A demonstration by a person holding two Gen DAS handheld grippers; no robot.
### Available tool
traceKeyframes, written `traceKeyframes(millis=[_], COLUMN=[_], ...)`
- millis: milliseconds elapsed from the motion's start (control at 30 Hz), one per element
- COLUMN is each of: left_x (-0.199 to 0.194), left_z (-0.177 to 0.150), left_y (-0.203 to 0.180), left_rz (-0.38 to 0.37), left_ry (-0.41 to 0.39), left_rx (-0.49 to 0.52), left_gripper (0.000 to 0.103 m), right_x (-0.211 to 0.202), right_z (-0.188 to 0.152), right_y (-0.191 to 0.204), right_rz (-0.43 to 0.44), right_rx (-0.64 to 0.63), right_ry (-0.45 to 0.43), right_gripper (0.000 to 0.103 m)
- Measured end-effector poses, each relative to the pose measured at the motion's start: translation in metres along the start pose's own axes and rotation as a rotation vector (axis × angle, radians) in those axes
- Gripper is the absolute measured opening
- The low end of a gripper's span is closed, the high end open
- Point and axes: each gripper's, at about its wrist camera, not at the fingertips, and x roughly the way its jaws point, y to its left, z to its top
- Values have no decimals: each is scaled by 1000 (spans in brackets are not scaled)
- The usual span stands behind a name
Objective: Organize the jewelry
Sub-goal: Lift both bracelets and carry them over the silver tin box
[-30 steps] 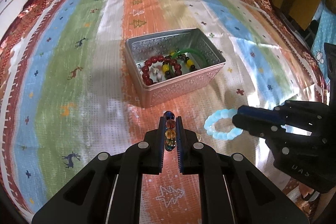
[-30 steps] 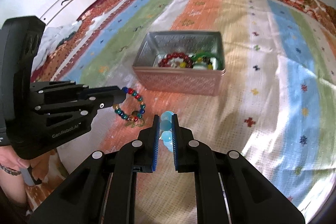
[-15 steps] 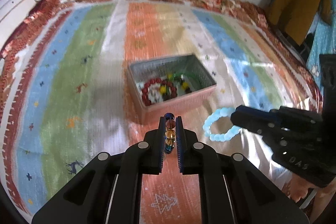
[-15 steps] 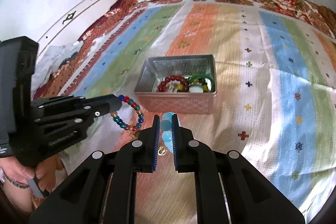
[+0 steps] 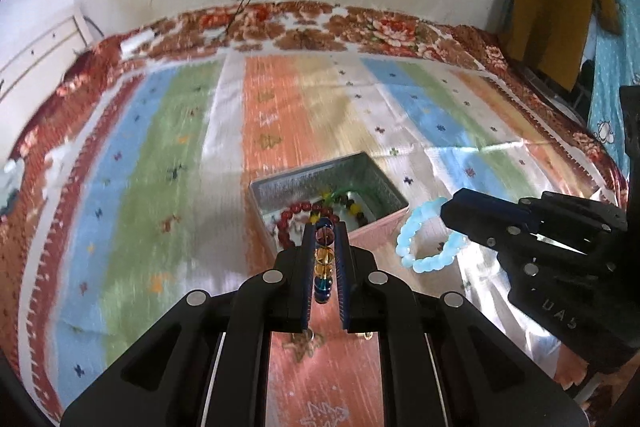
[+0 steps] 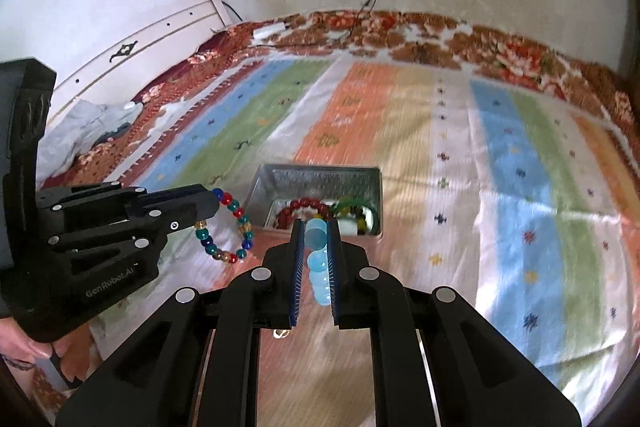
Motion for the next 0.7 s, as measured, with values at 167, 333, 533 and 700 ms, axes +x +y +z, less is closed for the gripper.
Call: traceKeyframes(millis=[167, 333, 533, 700], left_x=[-7, -6, -2, 8], left_z=[7, 15, 23, 29], left_y=[-5, -3, 5, 9], left_rz=[1, -18, -27, -14], left_ry=[-75, -109, -123, -122], left_rx=[26, 15, -2, 2], left_gripper=[9, 9, 9, 9], right_x=[2, 6, 14, 19], right_z=[5, 9, 15, 19], right_y=[2, 4, 3, 2], right_rz=[-12, -30, -26, -23], right_rx=[-26, -46, -57, -54], right_ry=[-34, -77, -92, -114], right_gripper=[12, 12, 12, 12])
